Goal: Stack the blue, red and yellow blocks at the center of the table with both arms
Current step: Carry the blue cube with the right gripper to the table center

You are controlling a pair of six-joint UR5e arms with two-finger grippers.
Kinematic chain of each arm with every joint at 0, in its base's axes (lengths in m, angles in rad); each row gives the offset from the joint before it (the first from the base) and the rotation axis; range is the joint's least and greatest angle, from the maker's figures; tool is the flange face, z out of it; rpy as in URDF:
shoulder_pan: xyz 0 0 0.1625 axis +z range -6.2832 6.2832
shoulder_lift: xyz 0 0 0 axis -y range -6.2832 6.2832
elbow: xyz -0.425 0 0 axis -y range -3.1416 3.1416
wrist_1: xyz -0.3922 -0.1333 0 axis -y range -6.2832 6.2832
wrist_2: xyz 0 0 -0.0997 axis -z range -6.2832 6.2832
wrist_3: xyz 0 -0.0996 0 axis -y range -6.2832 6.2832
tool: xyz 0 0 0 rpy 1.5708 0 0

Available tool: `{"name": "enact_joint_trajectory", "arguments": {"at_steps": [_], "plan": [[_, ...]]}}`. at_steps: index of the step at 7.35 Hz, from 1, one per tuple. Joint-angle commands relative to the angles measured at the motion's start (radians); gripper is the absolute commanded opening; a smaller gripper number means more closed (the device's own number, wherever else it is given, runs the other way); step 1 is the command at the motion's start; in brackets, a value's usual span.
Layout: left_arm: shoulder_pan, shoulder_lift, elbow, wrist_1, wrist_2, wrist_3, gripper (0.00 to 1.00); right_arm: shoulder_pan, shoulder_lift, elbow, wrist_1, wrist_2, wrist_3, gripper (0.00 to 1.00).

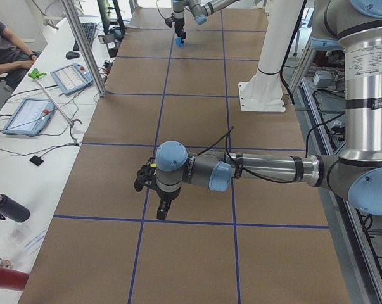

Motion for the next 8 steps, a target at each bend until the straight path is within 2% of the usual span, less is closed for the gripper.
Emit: {"name": "enact_joint_trajectory", "arguments": {"at_steps": [1, 2, 4, 5, 6, 7, 8], "plan": [[0.001, -0.002, -0.002, 0.0, 0.0, 0.0, 1.0, -0.056, 0.144, 0.015, -0.06, 0.006, 0.273, 0.0], [0.001, -0.003, 0.004, 0.0, 0.0, 0.002, 1.0, -0.14, 0.222, 0.006, -0.06, -0.006, 0.472, 0.0], [0.001, -0.005, 0.004, 0.0, 0.0, -0.002, 1.0, -0.287, 0.386, -0.008, -0.064, -0.142, 0.849, 0.0], [0.003, -0.008, 0.011, 0.0, 0.0, -0.002, 1.0, -0.324, 0.451, -0.034, -0.07, -0.148, 0.935, 0.0], [0.003, -0.008, 0.012, 0.002, 0.0, -0.003, 1.0, -0.367, 0.524, -0.072, -0.111, -0.194, 0.998, 0.0], [0.003, -0.008, 0.01, 0.005, -0.002, -0.029, 1.0, -0.422, 0.589, -0.082, -0.177, -0.311, 1.078, 0.0], [0.004, -0.009, 0.012, 0.003, -0.002, -0.056, 1.0, -0.435, 0.612, -0.094, -0.196, -0.331, 1.091, 0.0]]}}
